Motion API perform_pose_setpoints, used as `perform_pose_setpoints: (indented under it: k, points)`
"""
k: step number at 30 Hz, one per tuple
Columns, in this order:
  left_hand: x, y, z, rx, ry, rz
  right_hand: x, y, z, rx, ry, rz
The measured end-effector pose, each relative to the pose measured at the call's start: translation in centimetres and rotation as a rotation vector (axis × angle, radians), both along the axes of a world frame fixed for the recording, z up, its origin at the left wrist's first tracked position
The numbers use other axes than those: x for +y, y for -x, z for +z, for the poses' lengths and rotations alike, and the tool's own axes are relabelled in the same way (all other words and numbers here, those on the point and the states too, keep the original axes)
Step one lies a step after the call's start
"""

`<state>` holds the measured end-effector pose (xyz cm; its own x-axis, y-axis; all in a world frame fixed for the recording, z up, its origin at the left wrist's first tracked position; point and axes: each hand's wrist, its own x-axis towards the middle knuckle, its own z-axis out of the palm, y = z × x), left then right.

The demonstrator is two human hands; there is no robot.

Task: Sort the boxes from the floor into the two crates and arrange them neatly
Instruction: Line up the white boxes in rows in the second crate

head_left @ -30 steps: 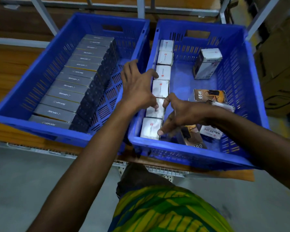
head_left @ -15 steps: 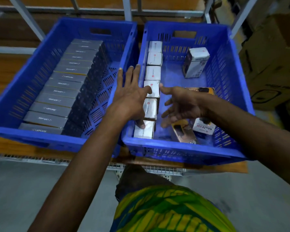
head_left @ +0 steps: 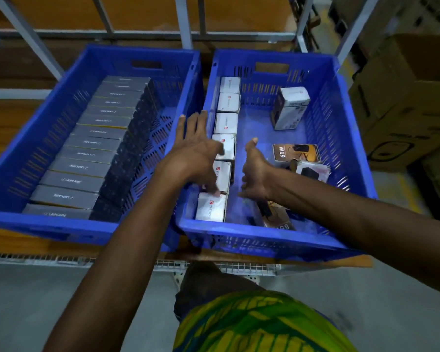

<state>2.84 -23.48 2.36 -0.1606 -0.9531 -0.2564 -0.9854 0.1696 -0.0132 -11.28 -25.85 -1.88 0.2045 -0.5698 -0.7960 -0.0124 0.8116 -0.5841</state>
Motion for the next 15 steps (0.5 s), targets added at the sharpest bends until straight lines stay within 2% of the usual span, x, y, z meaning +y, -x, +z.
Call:
perform_pose_setpoints:
  k: [3,4,6,9,12,15]
  points:
    - [-3.5,0.9,0.8,0.153,0.119,-0.099,-1.1,-0.4,-0.4,0.038,0.096,-0.107]
    - [-4.8,1.3,0.7,0.209,0.139,-0.110,-1.4,-0.4,-0.7,-0.001,0.094,-0.109]
    - [-6.9,2.0,0.0,0.280,0.192,-0.093,-1.5,-0.8,-1.0,-0.206,0.103,-0.042]
    - [-8.2,2.2,-2.0,0.229,0.283,-0.060,-1.9,-0.4,-1.7,-0.331,0.109,0.009]
    - [-8.5,2.1,-2.7,0.301,0.305,-0.061,-2.2,-0.1,-1.3,-0.220,0.125,-0.031]
    - [-8.6,1.7,-2.5,0.527,0.422,0.035,-3.7,-0.6,-1.9,-0.021,0.210,-0.092]
